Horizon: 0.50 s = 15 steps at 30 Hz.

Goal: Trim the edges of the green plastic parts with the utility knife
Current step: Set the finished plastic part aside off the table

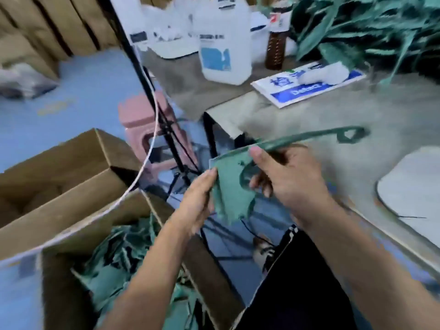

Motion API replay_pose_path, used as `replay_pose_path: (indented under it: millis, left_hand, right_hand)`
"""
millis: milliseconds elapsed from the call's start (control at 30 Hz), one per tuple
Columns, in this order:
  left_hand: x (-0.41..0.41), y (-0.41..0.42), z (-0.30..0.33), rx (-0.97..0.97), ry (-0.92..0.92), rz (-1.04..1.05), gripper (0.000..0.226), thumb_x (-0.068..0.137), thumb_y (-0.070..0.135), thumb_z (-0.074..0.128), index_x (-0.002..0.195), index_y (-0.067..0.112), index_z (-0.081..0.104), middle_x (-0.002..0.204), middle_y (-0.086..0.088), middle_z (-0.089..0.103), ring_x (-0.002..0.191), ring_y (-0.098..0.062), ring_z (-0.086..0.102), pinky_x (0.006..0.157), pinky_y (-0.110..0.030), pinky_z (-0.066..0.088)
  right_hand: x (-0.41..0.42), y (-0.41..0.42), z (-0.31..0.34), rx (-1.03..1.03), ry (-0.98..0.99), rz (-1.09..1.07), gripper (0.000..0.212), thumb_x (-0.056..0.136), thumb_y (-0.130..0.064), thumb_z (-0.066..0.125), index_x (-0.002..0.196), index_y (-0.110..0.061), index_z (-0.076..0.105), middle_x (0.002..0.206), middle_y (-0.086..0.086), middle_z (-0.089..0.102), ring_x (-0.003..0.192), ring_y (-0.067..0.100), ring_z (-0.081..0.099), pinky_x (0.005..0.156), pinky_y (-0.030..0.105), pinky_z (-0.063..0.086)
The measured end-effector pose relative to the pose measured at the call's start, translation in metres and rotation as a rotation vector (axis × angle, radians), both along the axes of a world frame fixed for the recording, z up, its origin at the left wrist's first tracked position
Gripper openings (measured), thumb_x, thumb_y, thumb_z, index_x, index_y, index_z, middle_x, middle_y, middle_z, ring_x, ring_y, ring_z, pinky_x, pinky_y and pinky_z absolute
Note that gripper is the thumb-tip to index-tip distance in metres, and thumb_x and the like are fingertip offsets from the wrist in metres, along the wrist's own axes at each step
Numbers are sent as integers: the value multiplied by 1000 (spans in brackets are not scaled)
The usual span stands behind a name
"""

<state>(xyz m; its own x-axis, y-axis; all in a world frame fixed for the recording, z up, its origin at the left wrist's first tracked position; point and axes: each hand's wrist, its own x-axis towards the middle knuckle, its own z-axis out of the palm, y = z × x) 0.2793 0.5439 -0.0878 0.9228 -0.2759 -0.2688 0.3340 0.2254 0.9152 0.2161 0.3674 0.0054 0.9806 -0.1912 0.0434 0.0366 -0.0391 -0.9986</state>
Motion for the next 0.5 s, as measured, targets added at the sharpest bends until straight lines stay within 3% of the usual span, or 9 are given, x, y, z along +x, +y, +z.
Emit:
replay_pose_path:
  millis: [67, 133, 233, 300, 400, 500]
  left_hand:
    - [-18, 61, -44, 54, 95, 80, 36, 107, 39, 49, 122, 16, 72, 116, -16, 74, 103, -30, 71, 91, -44, 58]
    - [-41, 113, -90, 142, 230, 233, 38, 108, 31, 47, 125, 5, 67, 121, -18, 72, 107, -33, 70, 94, -44, 55]
    - [-84, 170, -150, 332, 441, 478, 23, 104, 24, 56, 98, 7, 70, 106, -19, 72, 82, -25, 69, 73, -33, 52]
    - [-115, 199, -185, 391, 578, 610, 20, 102, 23, 57, 92, 12, 69, 105, -22, 71, 86, -28, 67, 75, -35, 52]
    - [-161, 230, -226, 442, 724, 722, 22, 105, 22, 52, 111, 7, 66, 121, -24, 66, 105, -36, 64, 95, -50, 53]
    - [-195, 247, -255, 476, 806, 860, 22, 105, 18, 53, 117, 2, 62, 126, -27, 63, 93, -35, 63, 80, -42, 53]
  right_hand:
    - [6, 55, -39, -18, 158, 130, 26, 100, -25, 71, 77, -14, 68, 60, 5, 69, 44, 13, 61, 40, 22, 41]
    - [5, 100, -87, 104, 385, 204, 21, 101, -21, 69, 84, -10, 67, 69, 6, 69, 52, 14, 65, 41, 22, 41]
    - [-9, 152, -154, 378, 733, 198, 16, 104, -14, 63, 106, 1, 67, 88, 16, 71, 59, 19, 66, 42, 22, 43]
    - [-20, 180, -187, 442, 891, 252, 21, 105, -15, 61, 110, 5, 64, 96, 22, 72, 61, 21, 67, 50, 26, 50]
    - [-35, 201, -220, 223, 1036, 404, 40, 106, -20, 61, 131, 12, 57, 129, 34, 65, 68, 24, 60, 58, 32, 52]
    - [-43, 200, -236, -268, 959, 629, 38, 103, -30, 67, 121, 3, 61, 115, 28, 70, 72, 24, 63, 60, 33, 50]
